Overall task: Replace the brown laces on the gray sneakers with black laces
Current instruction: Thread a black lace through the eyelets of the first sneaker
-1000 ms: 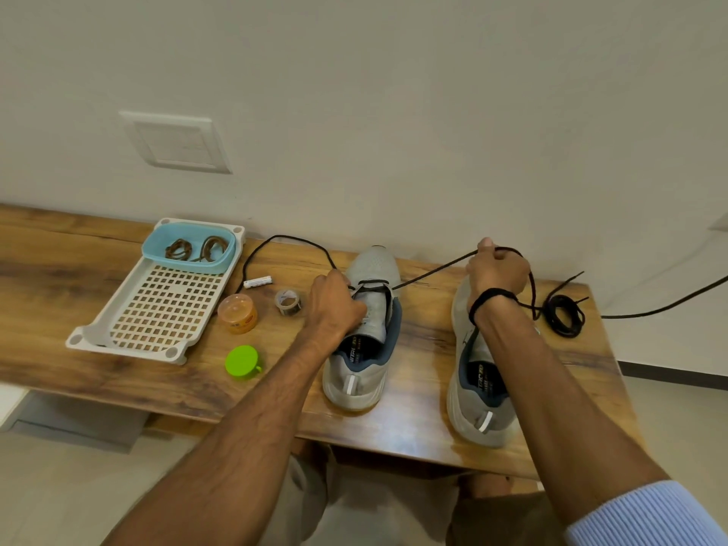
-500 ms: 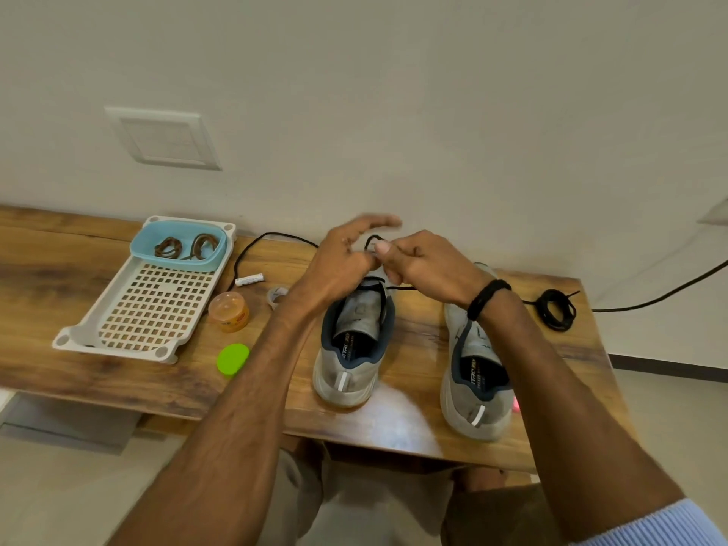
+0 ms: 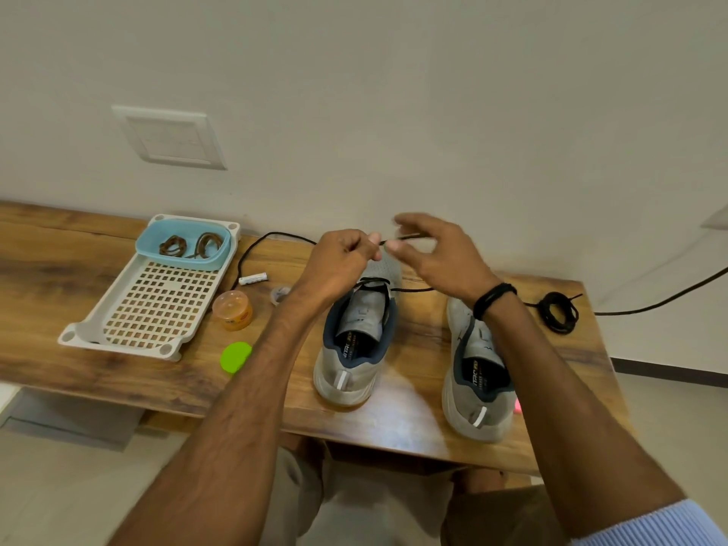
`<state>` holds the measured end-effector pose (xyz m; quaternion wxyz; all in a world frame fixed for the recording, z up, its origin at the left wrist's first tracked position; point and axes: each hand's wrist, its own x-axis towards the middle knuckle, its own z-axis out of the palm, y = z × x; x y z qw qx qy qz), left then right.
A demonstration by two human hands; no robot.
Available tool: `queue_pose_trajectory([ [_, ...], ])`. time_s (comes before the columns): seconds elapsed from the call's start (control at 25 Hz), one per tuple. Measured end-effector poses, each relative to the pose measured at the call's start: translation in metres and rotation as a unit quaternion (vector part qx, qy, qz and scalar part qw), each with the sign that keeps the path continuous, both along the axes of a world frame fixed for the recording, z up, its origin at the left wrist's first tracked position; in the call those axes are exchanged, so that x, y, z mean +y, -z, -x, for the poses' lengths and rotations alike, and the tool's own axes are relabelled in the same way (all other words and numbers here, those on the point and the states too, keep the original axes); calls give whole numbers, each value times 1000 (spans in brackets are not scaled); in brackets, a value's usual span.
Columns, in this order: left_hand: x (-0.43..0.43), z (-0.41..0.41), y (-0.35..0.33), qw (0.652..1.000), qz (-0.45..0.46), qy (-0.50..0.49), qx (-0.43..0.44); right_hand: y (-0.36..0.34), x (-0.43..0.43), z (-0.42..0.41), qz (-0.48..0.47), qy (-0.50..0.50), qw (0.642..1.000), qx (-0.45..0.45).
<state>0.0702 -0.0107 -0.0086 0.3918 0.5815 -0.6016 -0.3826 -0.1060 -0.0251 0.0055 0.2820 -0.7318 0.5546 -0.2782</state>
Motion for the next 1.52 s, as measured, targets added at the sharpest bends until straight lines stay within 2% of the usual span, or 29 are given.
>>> queue_pose_trajectory([
  [0.04,0,2,0,1000,2,9,9,0,3,-7,-38,-44,998,-40],
  [0.08,0,2,0,1000,0,10,16,3,3,-10,-52,-47,996,-50],
  [0.12,-1,-1,1,1000,-8,6,11,6,0,-11,-43,-9,998,-49],
  [0.2,-3,-13,5,998,-20,-27,-51,8,-5,-1,3,146,988,-46],
  [0.24,-3,-19,7,994,-19,-50,-94,8,-6,5,26,235,971,-42],
  [0.28,-3,-23,8,990,-17,-70,-122,7,-7,12,48,297,953,-26],
  [0.32,-2,-24,8,988,-15,-79,-129,8,-7,14,72,311,948,-2],
  [0.36,0,-22,8,990,-15,-71,-119,9,-6,12,87,273,958,10],
  [0.4,1,-18,6,994,-22,-49,-98,10,-6,7,92,192,977,-4],
  [0.48,5,-7,4,998,-45,0,-42,12,-1,-11,41,23,997,-65],
  [0.52,6,-4,4,998,-55,11,-21,13,1,-18,5,-20,996,-89],
  [0.6,5,-5,4,998,-63,-8,-26,16,0,-22,-3,12,995,-97],
  [0.72,1,-12,8,995,-49,-65,-63,20,-3,-14,36,105,993,-44],
  [0.88,-1,-8,11,994,-39,-73,-69,20,5,-27,10,-1,999,-39],
  [1.04,-1,-7,14,993,-38,-88,-71,29,5,-34,31,21,997,-70],
  [1.12,2,-10,17,981,-86,-64,-162,38,4,-33,13,38,999,-32],
  [1.2,8,-10,22,939,-138,-18,-314,48,5,-35,-5,39,999,19],
  [1.24,10,-10,25,923,-147,-17,-354,52,5,-36,-11,35,999,37],
  [1.32,8,-10,30,934,-148,-52,-322,58,6,-39,-21,23,998,55],
  [1.4,3,-14,37,956,-160,-107,-223,61,7,-43,-33,12,998,61],
  [1.52,-1,-19,40,952,-226,-187,-85,66,6,-48,-31,41,998,40],
])
